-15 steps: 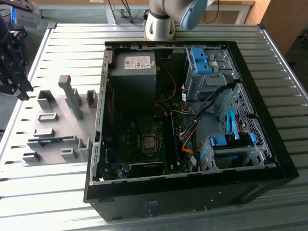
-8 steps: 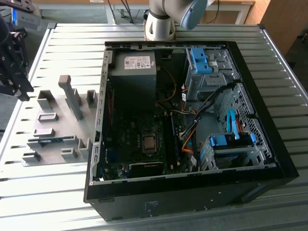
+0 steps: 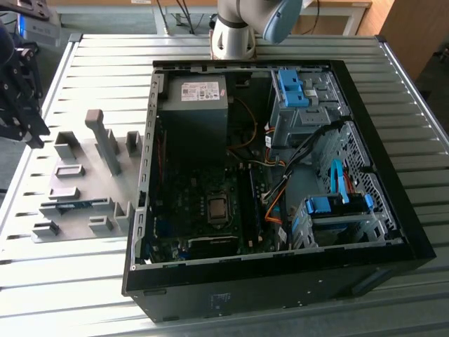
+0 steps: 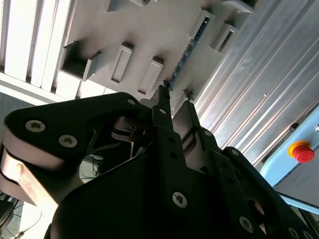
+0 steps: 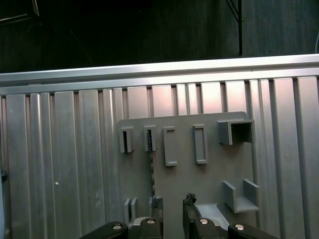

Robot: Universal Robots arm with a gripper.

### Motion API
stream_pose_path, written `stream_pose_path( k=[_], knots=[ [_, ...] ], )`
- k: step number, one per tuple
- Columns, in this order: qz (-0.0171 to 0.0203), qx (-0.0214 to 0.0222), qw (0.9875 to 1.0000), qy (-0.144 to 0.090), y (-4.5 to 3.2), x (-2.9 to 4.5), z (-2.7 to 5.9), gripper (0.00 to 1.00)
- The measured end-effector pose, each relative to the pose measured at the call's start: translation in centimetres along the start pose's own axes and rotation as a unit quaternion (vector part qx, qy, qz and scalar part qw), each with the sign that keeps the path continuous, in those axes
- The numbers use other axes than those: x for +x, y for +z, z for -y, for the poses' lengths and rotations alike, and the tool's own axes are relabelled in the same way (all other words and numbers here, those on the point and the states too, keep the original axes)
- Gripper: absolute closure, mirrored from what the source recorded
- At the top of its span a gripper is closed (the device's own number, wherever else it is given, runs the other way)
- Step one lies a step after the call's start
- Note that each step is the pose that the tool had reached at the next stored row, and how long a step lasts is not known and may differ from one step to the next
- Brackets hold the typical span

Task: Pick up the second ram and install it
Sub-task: 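Pick up the second ram and move it above second insertion slot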

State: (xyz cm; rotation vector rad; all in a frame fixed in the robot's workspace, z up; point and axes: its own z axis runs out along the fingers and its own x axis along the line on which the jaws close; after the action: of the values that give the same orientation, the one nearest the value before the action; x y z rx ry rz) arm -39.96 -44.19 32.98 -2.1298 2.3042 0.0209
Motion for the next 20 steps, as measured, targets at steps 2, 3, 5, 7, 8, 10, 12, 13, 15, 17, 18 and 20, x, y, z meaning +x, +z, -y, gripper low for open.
stream_pose_path(
  k=[2, 3, 5, 7, 8, 10, 12, 13, 15, 17, 18, 20],
  knots=[
    [0.0, 0.0, 1.0, 0.0, 0.05, 0.0, 0.0, 0.7],
    [0.0, 0.0, 1.0, 0.0, 0.07, 0.0, 0.0, 0.7],
    [0.0, 0.0, 1.0, 0.0, 0.1, 0.0, 0.0, 0.7],
    [0.0, 0.0, 1.0, 0.0, 0.14, 0.0, 0.0, 0.7],
    [0.0, 0.0, 1.0, 0.0, 0.16, 0.0, 0.0, 0.7],
    [0.0, 0.0, 1.0, 0.0, 0.2, 0.0, 0.0, 0.7],
    [0.0, 0.0, 1.0, 0.0, 0.24, 0.0, 0.0, 0.7],
    [0.0, 0.0, 1.0, 0.0, 0.26, 0.0, 0.0, 0.7],
    [0.0, 0.0, 1.0, 0.0, 0.31, 0.0, 0.0, 0.7],
    [0.0001, 0.0001, 1.0, 0.0, 0.37, 0.0, 0.0, 0.7],
    [0.0, 0.0, 1.0, 0.0, 0.4, 0.0, 0.0, 0.7],
    [0.0, 0.0, 1.0, 0.0, 0.45, 0.0, 0.0, 0.7]
  ],
)
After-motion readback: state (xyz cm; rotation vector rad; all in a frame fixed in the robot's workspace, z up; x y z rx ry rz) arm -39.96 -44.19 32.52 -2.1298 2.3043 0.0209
